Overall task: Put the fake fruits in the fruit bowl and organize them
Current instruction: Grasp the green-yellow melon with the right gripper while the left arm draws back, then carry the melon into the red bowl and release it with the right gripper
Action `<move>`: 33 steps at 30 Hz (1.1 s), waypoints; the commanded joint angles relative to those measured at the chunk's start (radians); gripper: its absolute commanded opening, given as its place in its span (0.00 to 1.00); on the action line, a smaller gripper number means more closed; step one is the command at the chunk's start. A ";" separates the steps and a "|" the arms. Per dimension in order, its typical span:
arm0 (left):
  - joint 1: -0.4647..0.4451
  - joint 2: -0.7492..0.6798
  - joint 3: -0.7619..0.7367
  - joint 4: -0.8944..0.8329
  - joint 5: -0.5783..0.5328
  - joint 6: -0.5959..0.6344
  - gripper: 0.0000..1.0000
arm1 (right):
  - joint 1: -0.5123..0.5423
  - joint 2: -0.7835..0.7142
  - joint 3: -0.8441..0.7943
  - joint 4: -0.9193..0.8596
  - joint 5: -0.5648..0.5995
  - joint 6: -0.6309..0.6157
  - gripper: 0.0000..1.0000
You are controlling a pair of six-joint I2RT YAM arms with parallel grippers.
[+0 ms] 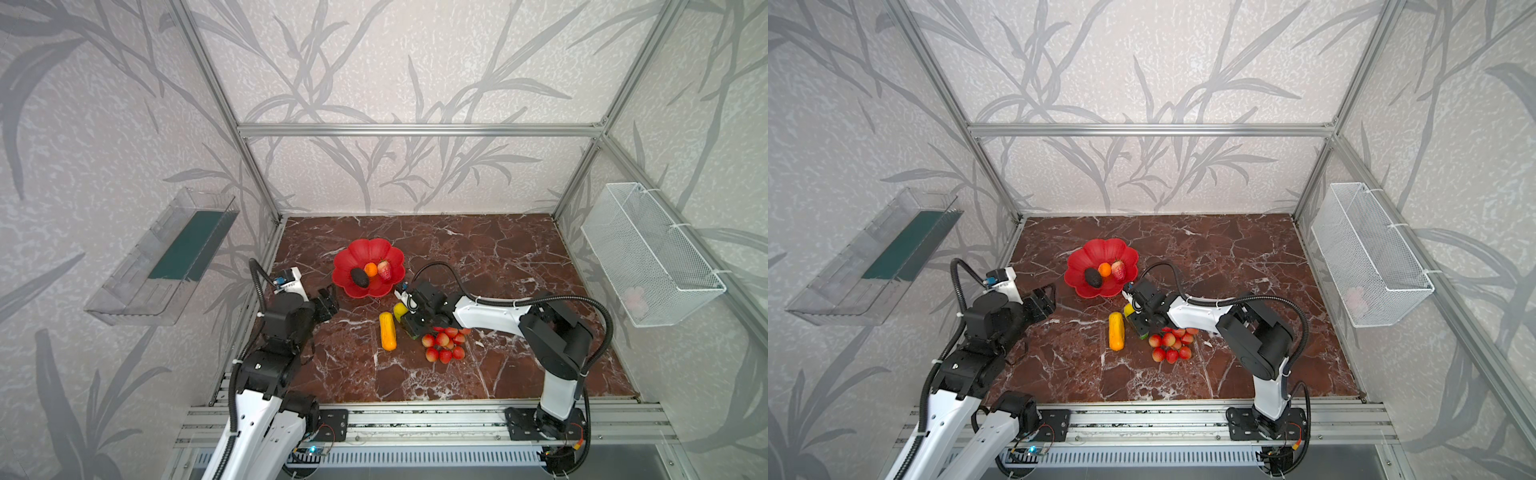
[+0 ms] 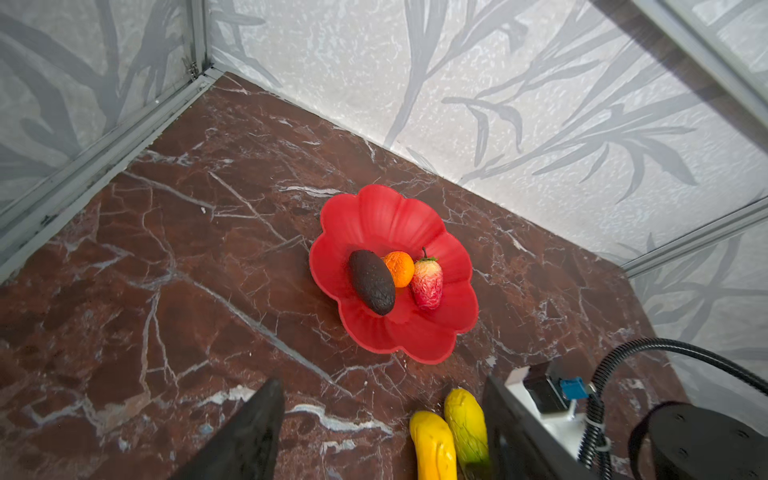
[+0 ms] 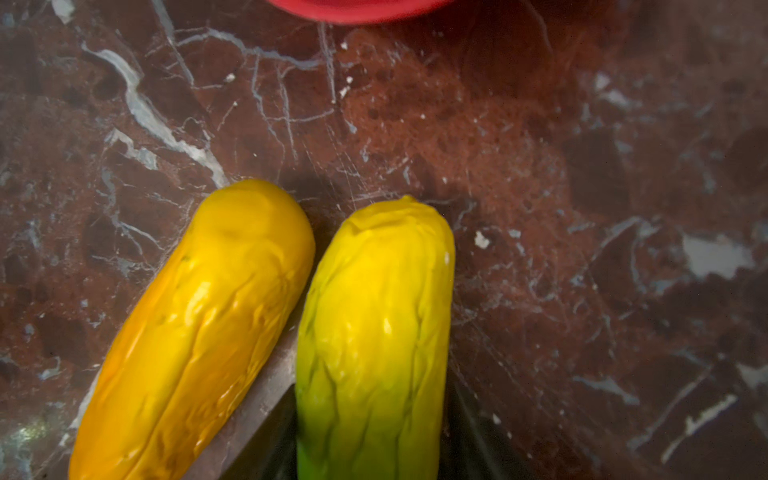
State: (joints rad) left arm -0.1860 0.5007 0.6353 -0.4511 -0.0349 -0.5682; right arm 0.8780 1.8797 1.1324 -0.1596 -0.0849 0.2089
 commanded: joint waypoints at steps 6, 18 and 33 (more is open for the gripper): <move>0.005 -0.233 -0.100 -0.188 -0.015 -0.114 0.76 | 0.005 -0.102 0.050 -0.038 0.022 -0.042 0.34; 0.005 -0.276 -0.115 -0.210 0.007 -0.141 0.76 | -0.001 -0.130 0.124 -0.069 0.037 -0.127 0.34; 0.005 -0.301 -0.088 -0.242 0.064 -0.166 0.76 | -0.004 0.201 0.573 -0.207 0.041 -0.503 0.34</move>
State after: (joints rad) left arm -0.1856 0.2142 0.5167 -0.6754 0.0082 -0.7124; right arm 0.8768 2.0075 1.6485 -0.3008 -0.0517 -0.1616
